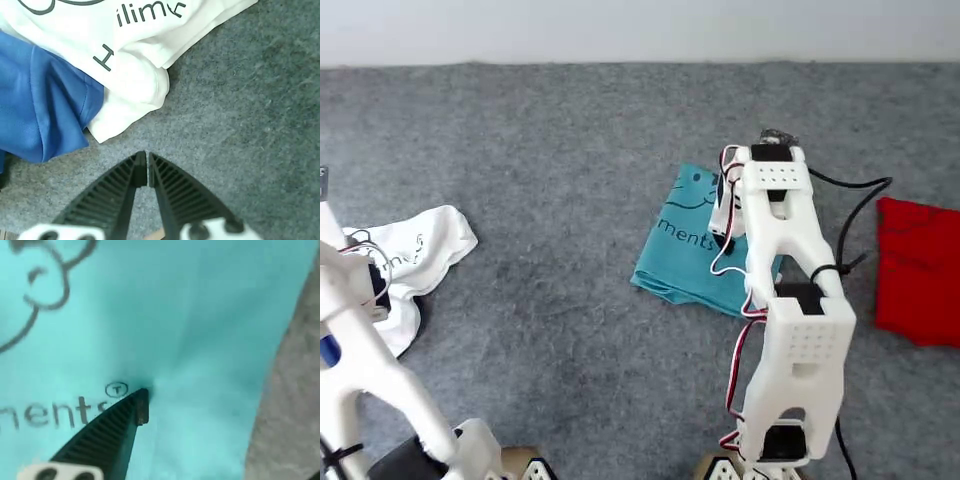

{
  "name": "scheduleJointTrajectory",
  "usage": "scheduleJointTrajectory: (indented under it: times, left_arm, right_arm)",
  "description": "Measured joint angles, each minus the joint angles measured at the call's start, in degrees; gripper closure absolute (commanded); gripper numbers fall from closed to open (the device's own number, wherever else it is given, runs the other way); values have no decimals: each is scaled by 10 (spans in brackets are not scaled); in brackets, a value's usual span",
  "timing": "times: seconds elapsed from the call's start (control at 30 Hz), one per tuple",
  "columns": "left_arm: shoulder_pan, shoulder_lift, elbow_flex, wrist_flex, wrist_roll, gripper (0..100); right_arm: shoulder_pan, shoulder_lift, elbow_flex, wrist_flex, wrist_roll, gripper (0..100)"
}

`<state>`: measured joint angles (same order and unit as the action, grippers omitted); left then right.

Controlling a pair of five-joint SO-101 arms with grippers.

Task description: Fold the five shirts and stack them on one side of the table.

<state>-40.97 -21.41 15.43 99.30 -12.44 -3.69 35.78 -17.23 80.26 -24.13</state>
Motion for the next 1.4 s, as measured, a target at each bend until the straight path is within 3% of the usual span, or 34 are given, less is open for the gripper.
scheduleJointTrajectory:
  times: [0.13,0.37,0.8,1.03,1.4]
  left_arm:
    - [0,0,0,0,0,986]
    - [0,0,0,0,0,986]
    - [0,0,0,0,0,986]
    - [0,0,0,-1,0,986]
    - [0,0,0,-4,0,986]
  right_arm:
    - [-4,29,-9,-26,-4,568]
    - [-4,49,-31,-40,-4,988]
    - [1,84,-134,70,39,989]
    - [17,18,-209,180,211,989]
    - [220,-103,-245,201,491,989]
